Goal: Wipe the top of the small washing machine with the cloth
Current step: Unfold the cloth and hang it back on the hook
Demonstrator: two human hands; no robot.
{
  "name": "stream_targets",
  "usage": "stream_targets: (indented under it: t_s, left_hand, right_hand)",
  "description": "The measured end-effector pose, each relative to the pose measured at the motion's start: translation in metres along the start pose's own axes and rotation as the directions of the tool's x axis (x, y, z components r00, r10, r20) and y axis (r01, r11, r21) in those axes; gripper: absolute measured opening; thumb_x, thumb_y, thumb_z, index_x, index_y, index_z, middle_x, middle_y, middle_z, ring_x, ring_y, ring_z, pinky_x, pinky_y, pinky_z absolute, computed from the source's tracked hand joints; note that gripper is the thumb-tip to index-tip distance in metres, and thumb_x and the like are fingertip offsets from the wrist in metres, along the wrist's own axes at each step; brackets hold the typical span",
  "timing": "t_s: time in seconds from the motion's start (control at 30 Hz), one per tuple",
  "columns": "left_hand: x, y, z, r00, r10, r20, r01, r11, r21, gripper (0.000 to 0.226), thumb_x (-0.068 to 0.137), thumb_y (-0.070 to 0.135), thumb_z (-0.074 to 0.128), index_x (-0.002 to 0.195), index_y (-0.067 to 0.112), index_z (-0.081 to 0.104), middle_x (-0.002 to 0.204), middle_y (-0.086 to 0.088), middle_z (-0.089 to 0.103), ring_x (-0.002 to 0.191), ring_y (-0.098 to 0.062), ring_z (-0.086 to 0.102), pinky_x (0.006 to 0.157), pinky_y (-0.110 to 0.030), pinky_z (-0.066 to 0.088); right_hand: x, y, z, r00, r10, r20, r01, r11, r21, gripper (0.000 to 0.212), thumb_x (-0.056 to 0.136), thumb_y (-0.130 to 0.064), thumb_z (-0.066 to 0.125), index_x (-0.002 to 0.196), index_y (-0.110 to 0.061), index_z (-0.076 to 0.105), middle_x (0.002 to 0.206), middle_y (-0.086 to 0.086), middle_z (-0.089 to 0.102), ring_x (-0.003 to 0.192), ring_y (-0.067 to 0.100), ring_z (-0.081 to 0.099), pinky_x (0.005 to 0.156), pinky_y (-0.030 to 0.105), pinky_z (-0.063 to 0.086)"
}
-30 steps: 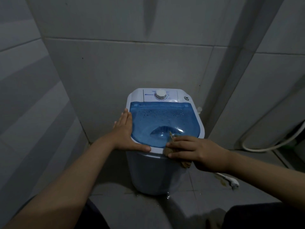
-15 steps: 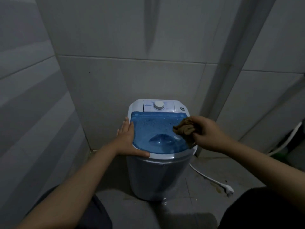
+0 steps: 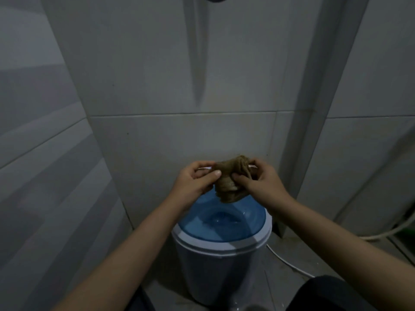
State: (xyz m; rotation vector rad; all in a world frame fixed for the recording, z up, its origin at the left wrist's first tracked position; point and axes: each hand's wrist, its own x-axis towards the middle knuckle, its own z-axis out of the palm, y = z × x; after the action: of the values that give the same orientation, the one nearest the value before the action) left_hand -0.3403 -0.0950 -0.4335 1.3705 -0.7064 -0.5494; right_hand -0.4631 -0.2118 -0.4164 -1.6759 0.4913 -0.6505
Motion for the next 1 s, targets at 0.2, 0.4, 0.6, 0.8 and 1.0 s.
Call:
stream_targets:
  t_s: [0.2,0.4,0.6,0.8,1.0]
  left_hand:
    - [0.013,0.023,0.007,0.99,0.137,-0.018,-0.134,0.984,0.114,0.018,0.088,0.01,0.06,0.099,0.023,0.061,0.08,-0.008,0.062,0.072,-0.018,0.064,0.065,-0.032,0.056]
    - [0.017,0.039,0.008,0.979,0.14,-0.15,-0.12,0.983,0.136,0.02,0.085,0.015,0.064,0.104,0.02,0.059,0.086,-0.014,0.068,0.078,-0.024,0.069,0.069,-0.038,0.059]
    - [0.011,0.039,0.005,0.974,0.156,-0.165,-0.094,0.939,0.331,0.012,0.082,0.03,0.068,0.09,0.023,0.062,0.093,-0.001,0.066,0.09,-0.022,0.068,0.08,-0.047,0.058]
    - [0.021,0.051,-0.009,0.98,0.033,0.199,-0.106,0.922,0.373,0.052,0.064,0.065,0.056,0.104,0.033,0.066,0.096,0.012,0.071,0.092,-0.002,0.067,0.075,-0.02,0.053]
    - [0.076,0.032,-0.017,0.991,-0.096,0.09,0.062,0.943,0.326,0.032,0.082,0.046,0.058,0.09,0.017,0.069,0.086,-0.005,0.074,0.077,-0.012,0.071,0.064,-0.019,0.056]
  right_hand:
    - [0.015,-0.009,-0.009,0.988,-0.026,-0.155,0.009,0.994,-0.113,0.048,0.081,-0.027,0.07,0.123,-0.015,0.052,0.118,0.0,0.055,0.108,0.021,0.058,0.095,0.04,0.052]
    - [0.018,-0.023,-0.009,0.995,-0.101,-0.002,0.1,0.983,-0.154,0.003,0.085,-0.014,0.065,0.086,-0.012,0.065,0.086,0.005,0.068,0.088,0.021,0.065,0.081,0.036,0.055]
    - [0.024,-0.036,0.001,0.994,-0.101,-0.047,0.1,0.994,-0.037,0.01,0.087,-0.013,0.061,0.091,-0.005,0.063,0.085,0.008,0.066,0.077,0.017,0.063,0.064,0.021,0.055]
    - [0.052,-0.039,-0.001,0.951,0.062,0.303,-0.132,0.968,0.215,0.026,0.097,-0.01,0.042,0.115,-0.008,0.061,0.102,0.007,0.067,0.09,0.018,0.065,0.076,0.027,0.058]
    - [0.113,-0.017,0.016,0.957,-0.071,0.282,0.123,0.978,-0.17,0.025,0.086,-0.017,0.062,0.11,-0.022,0.066,0.106,-0.008,0.064,0.093,0.014,0.064,0.081,0.027,0.055]
